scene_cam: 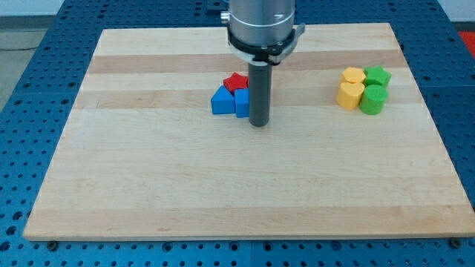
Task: Place blue cube right side of red star
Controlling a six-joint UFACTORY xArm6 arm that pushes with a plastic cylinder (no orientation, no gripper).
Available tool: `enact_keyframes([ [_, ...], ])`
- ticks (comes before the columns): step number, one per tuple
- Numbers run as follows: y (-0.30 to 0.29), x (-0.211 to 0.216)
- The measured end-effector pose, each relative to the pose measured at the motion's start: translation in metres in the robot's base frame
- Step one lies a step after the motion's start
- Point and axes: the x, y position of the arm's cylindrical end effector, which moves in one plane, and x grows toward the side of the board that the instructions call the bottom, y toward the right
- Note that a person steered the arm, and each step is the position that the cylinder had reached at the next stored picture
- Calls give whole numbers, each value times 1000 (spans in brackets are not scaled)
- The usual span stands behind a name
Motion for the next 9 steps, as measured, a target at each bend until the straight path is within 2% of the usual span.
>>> enact_keyframes([
  [3, -7, 4],
  [4, -31, 8],
  [7, -25, -22],
  [9, -25, -64],
])
